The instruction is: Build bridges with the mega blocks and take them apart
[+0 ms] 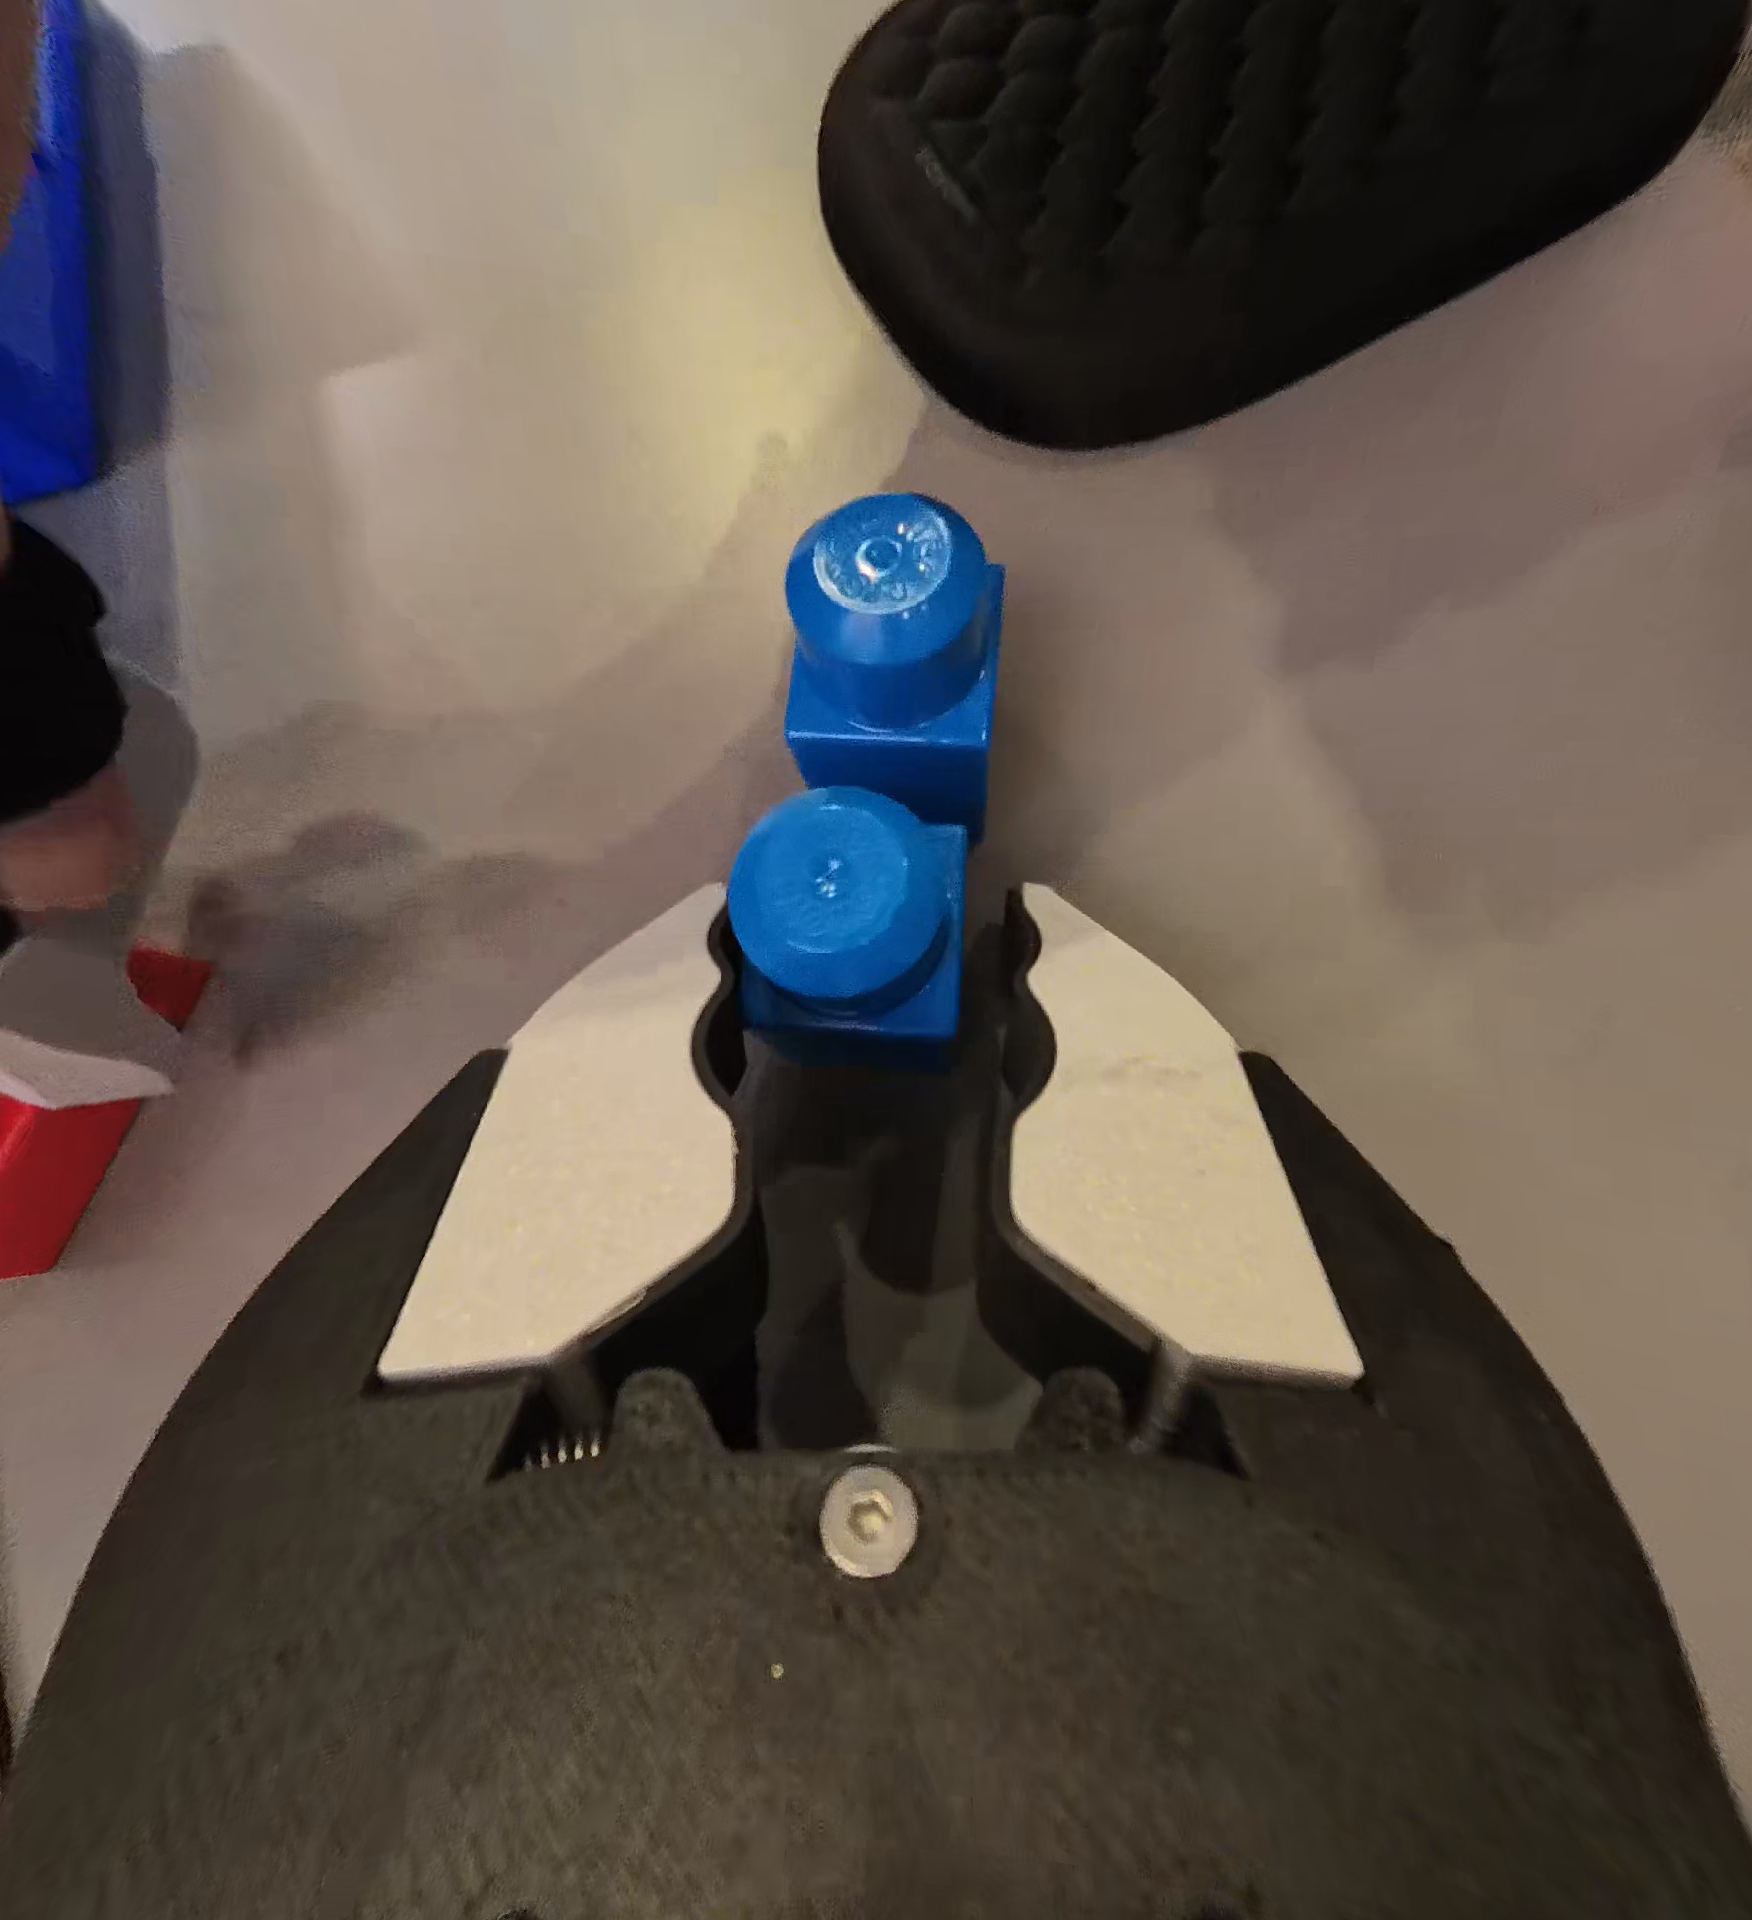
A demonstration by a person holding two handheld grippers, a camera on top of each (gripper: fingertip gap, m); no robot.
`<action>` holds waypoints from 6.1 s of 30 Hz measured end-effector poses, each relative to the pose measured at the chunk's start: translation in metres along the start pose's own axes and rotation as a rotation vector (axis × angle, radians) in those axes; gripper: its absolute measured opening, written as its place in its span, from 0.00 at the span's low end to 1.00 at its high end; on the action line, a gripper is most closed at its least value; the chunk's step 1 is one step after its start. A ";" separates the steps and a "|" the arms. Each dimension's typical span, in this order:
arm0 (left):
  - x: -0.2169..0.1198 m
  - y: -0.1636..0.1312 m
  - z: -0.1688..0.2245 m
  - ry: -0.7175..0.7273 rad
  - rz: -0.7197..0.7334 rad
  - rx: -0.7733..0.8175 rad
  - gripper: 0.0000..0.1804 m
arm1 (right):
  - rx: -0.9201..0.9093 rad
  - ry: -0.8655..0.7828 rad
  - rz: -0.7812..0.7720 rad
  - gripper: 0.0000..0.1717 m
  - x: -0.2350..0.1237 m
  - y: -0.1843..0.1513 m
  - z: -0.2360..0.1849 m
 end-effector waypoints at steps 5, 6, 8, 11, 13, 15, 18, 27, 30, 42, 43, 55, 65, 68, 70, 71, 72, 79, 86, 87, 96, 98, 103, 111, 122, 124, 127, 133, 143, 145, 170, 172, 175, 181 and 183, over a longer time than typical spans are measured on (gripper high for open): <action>0.005 -0.001 0.000 -0.023 -0.031 -0.014 0.26 | 0.022 0.046 -0.003 0.27 0.008 0.001 -0.003; 0.006 0.001 0.001 -0.030 -0.026 -0.006 0.27 | 0.019 0.049 -0.003 0.26 0.008 0.001 -0.003; 0.008 0.006 0.001 -0.023 -0.008 0.006 0.29 | 0.015 0.059 0.000 0.25 0.008 0.001 -0.005; 0.014 0.008 0.003 -0.042 -0.027 0.014 0.29 | 0.022 0.068 0.011 0.24 0.008 0.001 -0.005; 0.016 0.010 0.004 -0.053 -0.028 0.016 0.25 | 0.023 0.072 0.018 0.24 0.008 0.001 -0.006; 0.019 0.013 0.005 -0.058 -0.025 0.032 0.23 | 0.020 0.074 0.017 0.23 0.008 0.001 -0.006; 0.021 0.016 0.006 -0.060 -0.021 0.051 0.23 | 0.009 0.072 0.014 0.22 0.008 0.001 -0.007; 0.025 0.020 0.008 -0.095 -0.017 0.061 0.28 | 0.007 0.078 0.025 0.22 0.008 0.001 -0.007; 0.027 0.023 0.010 -0.109 -0.019 0.076 0.23 | 0.009 0.082 0.027 0.22 0.008 0.001 -0.007; 0.028 0.033 0.007 -0.092 0.033 0.083 0.22 | 0.005 0.082 0.032 0.22 0.008 0.001 -0.008; 0.029 0.033 0.007 -0.103 0.026 0.079 0.24 | 0.005 0.082 0.033 0.22 0.008 0.001 -0.008; 0.042 0.037 0.014 -0.163 -0.017 0.108 0.23 | -0.002 0.085 0.039 0.21 0.008 0.000 -0.008; 0.040 0.041 0.009 -0.112 0.007 0.116 0.22 | -0.001 0.078 0.053 0.21 0.007 0.000 -0.007; 0.038 0.043 0.010 -0.142 0.030 0.103 0.22 | 0.014 0.086 0.061 0.22 0.007 -0.003 -0.006; 0.038 0.045 0.010 -0.134 0.046 0.120 0.22 | 0.013 0.087 0.062 0.22 0.006 -0.004 -0.006; 0.039 0.045 0.012 -0.155 0.039 0.121 0.22 | 0.011 0.086 0.060 0.22 0.006 -0.005 -0.006; 0.041 0.044 0.010 -0.149 0.024 0.109 0.22 | 0.011 0.087 0.059 0.22 0.006 -0.005 -0.006; 0.052 0.046 0.015 -0.208 -0.021 0.128 0.33 | 0.007 0.089 0.062 0.22 0.006 -0.004 -0.006; 0.059 0.053 0.022 -0.252 -0.019 0.174 0.29 | 0.003 0.089 0.063 0.21 0.007 -0.004 -0.006; 0.059 0.054 0.023 -0.249 -0.018 0.179 0.29 | 0.003 0.088 0.063 0.21 0.007 -0.004 -0.006; 0.056 0.054 0.022 -0.223 0.004 0.171 0.28 | 0.000 0.086 0.073 0.21 0.006 -0.004 -0.006; 0.055 0.053 0.027 -0.248 0.000 0.176 0.29 | 0.001 0.091 0.072 0.21 0.006 -0.005 -0.007; 0.055 0.052 0.024 -0.223 0.000 0.171 0.32 | 0.011 0.082 0.090 0.21 0.001 -0.005 -0.006; 0.007 0.038 0.007 -0.129 0.099 -0.016 0.40 | 0.052 0.044 0.252 0.20 -0.053 -0.014 -0.014; 0.001 0.019 0.030 -0.123 0.048 -0.043 0.31 | 0.129 0.044 0.188 0.20 -0.079 -0.100 -0.063; 0.001 0.020 0.035 -0.127 0.047 -0.036 0.31 | 0.096 0.080 0.084 0.20 -0.066 -0.112 -0.074; 0.005 0.019 0.036 -0.121 0.027 -0.023 0.31 | 0.066 0.073 0.046 0.20 -0.066 -0.110 -0.077; 0.009 0.019 0.032 -0.125 0.033 -0.036 0.32 | 0.113 0.066 0.086 0.20 -0.069 -0.120 -0.079; 0.012 0.020 0.030 -0.135 0.034 -0.025 0.31 | 0.195 -0.048 0.242 0.32 -0.086 -0.166 -0.075; 0.011 0.021 0.026 -0.122 0.041 -0.026 0.31 | 0.178 -0.025 0.306 0.29 -0.108 -0.153 -0.096; -0.028 -0.036 -0.008 -0.036 -0.091 0.016 0.21 | 0.077 0.120 0.205 0.09 -0.026 -0.044 -0.164; -0.029 -0.039 -0.012 -0.073 -0.067 0.043 0.22 | 0.112 0.113 0.210 0.08 -0.024 -0.035 -0.168; -0.036 -0.046 -0.015 -0.118 -0.079 0.055 0.23 | 0.158 0.123 0.254 0.11 -0.027 -0.032 -0.170; -0.064 -0.048 -0.009 0.054 0.007 -0.180 0.38 | 0.180 0.105 0.323 0.10 -0.042 -0.043 -0.153; -0.060 -0.037 0.009 0.097 0.044 -0.222 0.44 | 0.172 0.056 0.361 0.08 -0.040 -0.038 -0.141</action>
Point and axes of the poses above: each gripper's, where its closed fingertips meet, x out along the fingers, y out of its top, z = x × y across the jaws, the point moved 1 cm from there along -x, back along the fingers, and after that the axes turned 1 degree about y, right-handed, at the moved point
